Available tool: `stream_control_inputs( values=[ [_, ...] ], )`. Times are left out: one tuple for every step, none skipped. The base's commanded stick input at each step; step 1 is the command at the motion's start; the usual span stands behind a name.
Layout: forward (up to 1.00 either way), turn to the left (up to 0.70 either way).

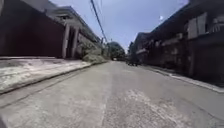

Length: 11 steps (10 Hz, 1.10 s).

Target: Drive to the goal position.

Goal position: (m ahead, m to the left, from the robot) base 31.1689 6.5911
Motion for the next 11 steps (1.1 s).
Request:
stream_control_inputs(
  values=[
    [1.0, -0.27],
    [1.0, 0.26],
    [1.0, 0.24],
    [1.0, 0.01],
    [1.0, 0.01],
    [1.0, 0.01],
    [1.0, 0.01],
    [1.0, 0.01],
    [1.0, 0.01],
    [1.0, 0.01],
    [1.0, 0.01]
  ],
)
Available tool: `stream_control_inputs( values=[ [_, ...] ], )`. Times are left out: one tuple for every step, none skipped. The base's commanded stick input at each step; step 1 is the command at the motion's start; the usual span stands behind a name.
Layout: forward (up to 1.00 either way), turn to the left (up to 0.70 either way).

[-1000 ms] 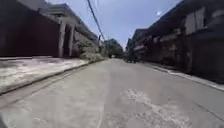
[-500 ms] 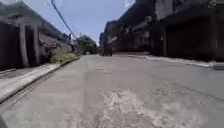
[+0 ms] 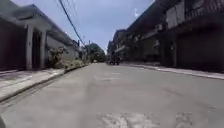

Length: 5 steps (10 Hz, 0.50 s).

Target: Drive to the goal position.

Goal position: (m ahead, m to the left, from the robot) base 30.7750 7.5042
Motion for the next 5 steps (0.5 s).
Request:
stream_control_inputs(
  values=[
    [1.0, 0.01],
    [1.0, 0.01],
    [1.0, 0.01],
    [1.0, 0.01],
    [1.0, 0.01]
  ],
)
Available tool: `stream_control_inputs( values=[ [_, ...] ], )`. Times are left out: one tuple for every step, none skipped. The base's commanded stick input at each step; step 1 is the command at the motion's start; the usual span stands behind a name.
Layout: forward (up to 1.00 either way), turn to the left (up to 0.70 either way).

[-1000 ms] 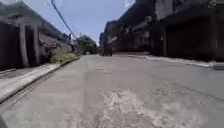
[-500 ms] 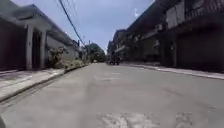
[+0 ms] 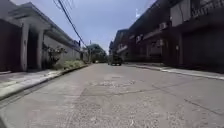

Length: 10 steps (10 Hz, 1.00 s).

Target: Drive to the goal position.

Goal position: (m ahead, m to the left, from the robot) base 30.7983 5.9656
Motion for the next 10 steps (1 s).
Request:
stream_control_inputs(
  values=[
    [1.0, 0.01],
    [1.0, 0.01],
    [1.0, 0.01],
    [1.0, 0.01],
    [1.0, 0.26],
    [1.0, 0.41],
    [1.0, 0.2],
    [1.0, 0.01],
    [1.0, 0.01],
    [1.0, 0.01]
  ],
)
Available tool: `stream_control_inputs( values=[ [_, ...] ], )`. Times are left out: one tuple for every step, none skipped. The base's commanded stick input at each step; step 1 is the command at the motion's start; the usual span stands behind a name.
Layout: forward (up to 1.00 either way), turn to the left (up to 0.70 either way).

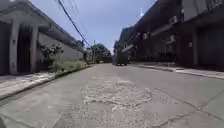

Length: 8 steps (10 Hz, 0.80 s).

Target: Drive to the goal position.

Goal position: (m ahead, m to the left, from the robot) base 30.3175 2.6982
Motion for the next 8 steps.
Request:
stream_control_inputs(
  values=[
    [1.0, 0.01],
    [1.0, 0.01],
    [1.0, 0.01],
    [1.0, 0.01],
    [1.0, 0.01],
    [1.0, 0.01],
    [1.0, 0.01],
    [1.0, 0.01]
  ],
)
